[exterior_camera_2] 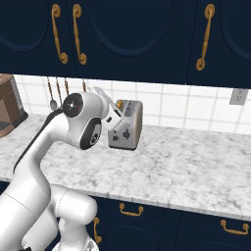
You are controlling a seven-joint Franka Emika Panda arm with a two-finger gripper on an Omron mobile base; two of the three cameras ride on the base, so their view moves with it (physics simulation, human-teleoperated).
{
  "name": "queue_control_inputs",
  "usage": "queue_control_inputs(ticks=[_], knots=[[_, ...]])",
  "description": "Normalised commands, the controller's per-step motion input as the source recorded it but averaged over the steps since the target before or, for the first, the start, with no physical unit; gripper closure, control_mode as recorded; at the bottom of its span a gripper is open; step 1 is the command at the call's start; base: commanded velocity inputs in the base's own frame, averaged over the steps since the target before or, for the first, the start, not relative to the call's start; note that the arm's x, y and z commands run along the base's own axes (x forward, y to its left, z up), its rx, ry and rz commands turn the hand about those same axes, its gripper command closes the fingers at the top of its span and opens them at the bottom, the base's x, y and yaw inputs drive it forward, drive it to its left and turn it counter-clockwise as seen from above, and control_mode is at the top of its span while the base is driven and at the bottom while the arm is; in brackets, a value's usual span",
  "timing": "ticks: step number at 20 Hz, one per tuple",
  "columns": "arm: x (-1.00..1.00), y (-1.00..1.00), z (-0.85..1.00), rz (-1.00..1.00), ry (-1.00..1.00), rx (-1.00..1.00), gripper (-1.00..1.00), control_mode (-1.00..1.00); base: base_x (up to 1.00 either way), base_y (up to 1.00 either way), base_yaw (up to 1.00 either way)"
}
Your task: Start the toaster. Once the lever pops up, take the bread to the plate on the dining counter.
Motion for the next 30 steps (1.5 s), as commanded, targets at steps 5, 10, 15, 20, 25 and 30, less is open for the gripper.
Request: queue_control_inputs(ticks=[5, 10, 15, 20, 25, 30], knots=[[0.0, 0.0, 0.0, 0.0, 0.0, 0.0, 1.0, -1.0, 0.0, 0.0, 0.0], [0.0, 0.0, 0.0, 0.0, 0.0, 0.0, 1.0, -1.0, 0.0, 0.0, 0.0], [0.0, 0.0, 0.0, 0.0, 0.0, 0.0, 1.0, -1.0, 0.0, 0.0, 0.0], [0.0, 0.0, 0.0, 0.0, 0.0, 0.0, 1.0, -1.0, 0.0, 0.0, 0.0], [0.0, 0.0, 0.0, 0.0, 0.0, 0.0, 1.0, -1.0, 0.0, 0.0, 0.0], [0.0, 0.0, 0.0, 0.0, 0.0, 0.0, 1.0, -1.0, 0.0, 0.0, 0.0]])
